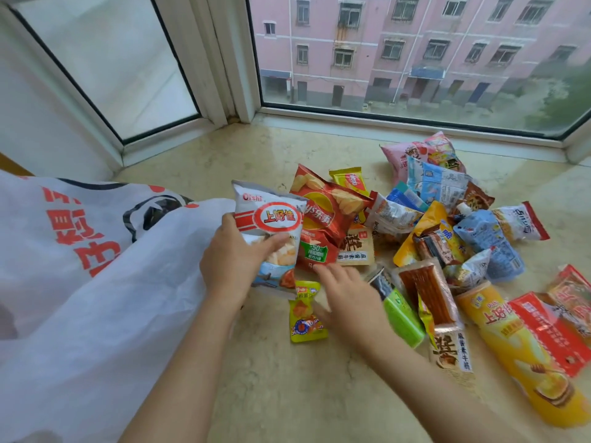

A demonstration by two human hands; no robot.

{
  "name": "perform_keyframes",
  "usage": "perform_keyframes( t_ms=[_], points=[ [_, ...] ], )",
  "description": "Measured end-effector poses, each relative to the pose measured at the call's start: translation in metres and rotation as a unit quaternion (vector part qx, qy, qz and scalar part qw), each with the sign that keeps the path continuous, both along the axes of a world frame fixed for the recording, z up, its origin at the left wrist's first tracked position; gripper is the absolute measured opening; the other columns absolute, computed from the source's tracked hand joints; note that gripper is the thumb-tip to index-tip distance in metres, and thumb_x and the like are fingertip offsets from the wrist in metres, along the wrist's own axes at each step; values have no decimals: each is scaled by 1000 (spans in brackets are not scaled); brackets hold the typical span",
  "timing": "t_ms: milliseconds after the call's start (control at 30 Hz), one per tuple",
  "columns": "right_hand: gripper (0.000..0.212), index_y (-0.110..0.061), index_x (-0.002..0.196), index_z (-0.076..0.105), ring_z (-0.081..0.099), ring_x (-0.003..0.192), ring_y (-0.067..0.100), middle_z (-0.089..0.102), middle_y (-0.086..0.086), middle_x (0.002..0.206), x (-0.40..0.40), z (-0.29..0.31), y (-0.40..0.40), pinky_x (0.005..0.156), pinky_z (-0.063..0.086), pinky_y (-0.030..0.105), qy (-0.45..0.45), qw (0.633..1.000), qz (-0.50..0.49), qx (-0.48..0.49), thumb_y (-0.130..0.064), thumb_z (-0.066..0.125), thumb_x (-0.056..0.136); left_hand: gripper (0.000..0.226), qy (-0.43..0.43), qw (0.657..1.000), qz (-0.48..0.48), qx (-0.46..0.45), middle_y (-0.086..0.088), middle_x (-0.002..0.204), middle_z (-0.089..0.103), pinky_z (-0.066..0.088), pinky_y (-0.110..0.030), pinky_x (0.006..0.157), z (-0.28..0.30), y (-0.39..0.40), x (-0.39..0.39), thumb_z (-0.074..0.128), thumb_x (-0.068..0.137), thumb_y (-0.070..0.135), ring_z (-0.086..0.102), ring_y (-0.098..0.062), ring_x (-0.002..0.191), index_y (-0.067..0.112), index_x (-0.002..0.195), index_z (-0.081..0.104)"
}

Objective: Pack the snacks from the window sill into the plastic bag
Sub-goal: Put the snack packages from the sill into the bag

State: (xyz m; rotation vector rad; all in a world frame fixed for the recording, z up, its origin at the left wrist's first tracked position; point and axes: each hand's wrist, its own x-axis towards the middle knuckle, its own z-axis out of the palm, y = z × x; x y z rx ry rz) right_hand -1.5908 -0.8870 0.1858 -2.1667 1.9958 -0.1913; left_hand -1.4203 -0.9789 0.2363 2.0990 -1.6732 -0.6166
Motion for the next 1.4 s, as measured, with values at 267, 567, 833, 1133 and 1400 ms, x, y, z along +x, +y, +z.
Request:
perform_keyframes(
  t_ms=[267,567,833,1133,1400],
  points=[
    [72,-16,147,20,38,123,33,31,17,142,58,-45,0,82,50,35,21,978,-122,170,-40,56,89,81,-21,999,-12,-21,2,108,63,47,-35,69,1,14,18,67,56,79,62,-25,97,22,110,46],
    [72,-26,142,34,50,120,18,49,-1,136,60,-58,11,88,43,27,-273,933,-209,109,-14,68,80,76,51,998,8,-35,7,105,65,50,-34,73,-1,41,37,70,55,78,63,-19,97,25,105,49],
    [75,-45,125,44,65,86,10,60,-4,107,59,-1,56,76,58,34,-500,828,-228,109,-2,76,73,75,141,988,48,-28,8,110,65,48,-30,78,23,86,61,73,57,72,62,-17,99,24,110,50],
    [67,-40,123,48,70,83,18,62,6,110,99,73,142,66,59,35,-595,777,-158,131,4,71,77,76,184,978,52,-81,20,107,58,45,-26,78,79,187,116,76,63,62,56,-6,96,31,124,41],
    [51,-36,109,54,69,81,23,64,-2,107,202,122,186,68,60,43,-605,784,-91,108,4,67,81,72,187,972,84,-118,21,103,60,54,-39,83,117,221,217,76,58,68,61,-7,97,38,113,40]
  ],
)
